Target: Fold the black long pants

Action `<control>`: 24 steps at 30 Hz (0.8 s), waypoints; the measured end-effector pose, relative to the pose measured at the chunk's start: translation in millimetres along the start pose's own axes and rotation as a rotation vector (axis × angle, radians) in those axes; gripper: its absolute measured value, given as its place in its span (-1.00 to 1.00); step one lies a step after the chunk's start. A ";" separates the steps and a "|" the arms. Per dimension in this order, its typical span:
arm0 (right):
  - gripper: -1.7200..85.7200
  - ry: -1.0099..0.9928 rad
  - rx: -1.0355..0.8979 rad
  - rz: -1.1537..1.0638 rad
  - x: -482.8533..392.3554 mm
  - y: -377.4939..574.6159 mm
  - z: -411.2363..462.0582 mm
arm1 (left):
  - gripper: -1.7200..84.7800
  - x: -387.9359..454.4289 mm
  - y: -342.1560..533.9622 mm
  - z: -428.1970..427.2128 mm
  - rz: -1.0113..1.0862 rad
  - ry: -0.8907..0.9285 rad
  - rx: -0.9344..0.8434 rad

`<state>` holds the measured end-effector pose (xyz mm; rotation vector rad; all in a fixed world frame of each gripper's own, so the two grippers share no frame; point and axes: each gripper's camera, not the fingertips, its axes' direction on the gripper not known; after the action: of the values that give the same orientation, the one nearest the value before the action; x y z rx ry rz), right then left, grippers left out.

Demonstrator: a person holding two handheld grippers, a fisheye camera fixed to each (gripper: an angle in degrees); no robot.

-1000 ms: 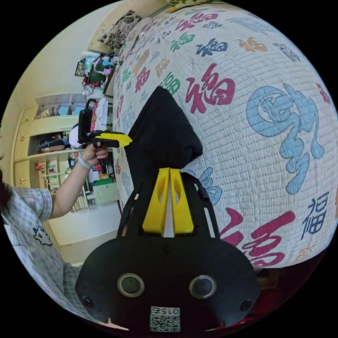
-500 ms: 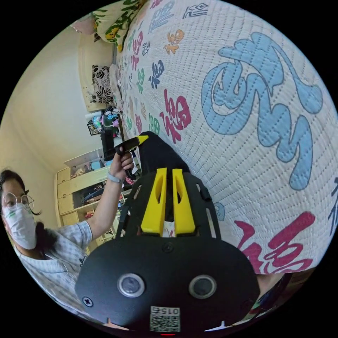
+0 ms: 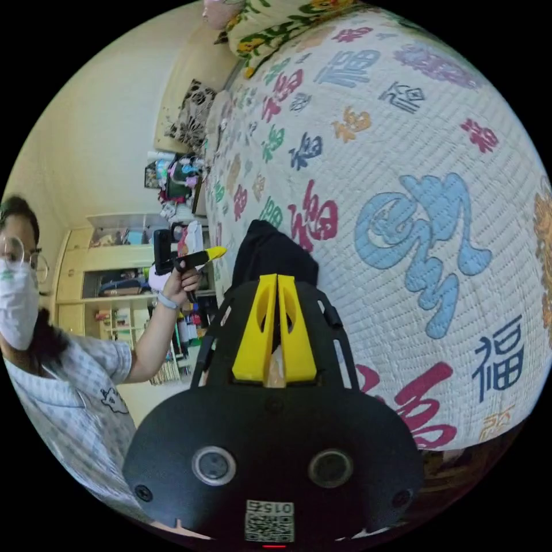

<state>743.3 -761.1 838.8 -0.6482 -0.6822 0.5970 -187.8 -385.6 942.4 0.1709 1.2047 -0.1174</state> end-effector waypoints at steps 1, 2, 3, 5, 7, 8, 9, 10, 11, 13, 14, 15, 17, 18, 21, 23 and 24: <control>-0.95 -0.020 -0.074 -0.069 -9.8 1.7 11.7 | -0.82 4.0 14.7 2.7 0.012 0.017 -0.038; -0.96 -0.030 -0.167 -0.131 -18.4 3.5 30.3 | -0.83 4.4 21.8 6.0 0.013 0.019 -0.059; -0.96 -0.028 -0.207 -0.161 -21.6 4.7 40.5 | -0.84 1.2 34.6 15.4 0.000 0.008 -0.102; -0.97 0.075 -0.301 -0.202 -16.6 9.8 77.7 | -0.91 -14.9 51.0 34.3 -0.054 -0.056 -0.162; -0.97 0.172 -0.305 -0.163 6.2 14.4 91.8 | -0.95 -44.1 68.2 53.5 -0.123 -0.174 -0.154; -0.97 0.117 -0.284 -0.092 24.8 16.6 91.5 | -0.96 -49.4 70.2 57.9 -0.125 -0.170 -0.154; -0.97 0.079 -0.270 -0.042 33.6 17.3 88.6 | -0.95 -54.1 71.0 64.2 -0.112 -0.169 -0.152; -0.96 0.035 -0.256 0.012 44.2 18.8 81.5 | -0.95 -54.1 68.4 66.6 -0.097 -0.177 -0.158; -0.95 0.028 -0.246 -0.007 48.3 21.5 71.7 | -0.93 -53.4 66.8 66.9 -0.084 -0.179 -0.162; -0.93 0.003 -0.202 -0.037 55.6 28.2 50.9 | -0.81 -56.4 63.1 61.5 -0.043 -0.107 -0.120; -0.82 -0.041 -0.174 -0.025 67.0 33.2 36.0 | -0.76 -59.5 62.4 58.6 -0.036 -0.064 -0.094; -0.76 -0.061 -0.159 -0.014 74.7 35.4 28.6 | -0.72 -69.4 60.7 52.4 -0.041 0.012 -0.039; -0.69 -0.070 -0.096 0.048 111.0 42.7 4.7 | -0.67 -87.4 55.8 47.3 -0.051 0.061 0.016; -0.68 -0.083 -0.084 0.059 119.7 43.8 1.2 | -0.65 -99.4 50.6 48.8 -0.046 0.068 0.024; -0.66 -0.176 -0.071 0.064 152.0 42.7 0.4 | -0.64 -132.1 35.8 71.6 -0.043 0.208 0.003; -0.66 -0.213 -0.120 0.012 164.9 37.2 14.2 | -0.65 -144.7 26.3 97.7 -0.046 0.271 -0.072; -0.66 -0.230 -0.130 -0.003 167.8 35.7 18.3 | -0.67 -145.9 21.8 115.2 -0.018 0.237 -0.115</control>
<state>825.7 -617.6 887.6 -0.7056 -0.9426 0.6337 -129.8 -386.6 1120.4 0.0743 1.4454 -0.0434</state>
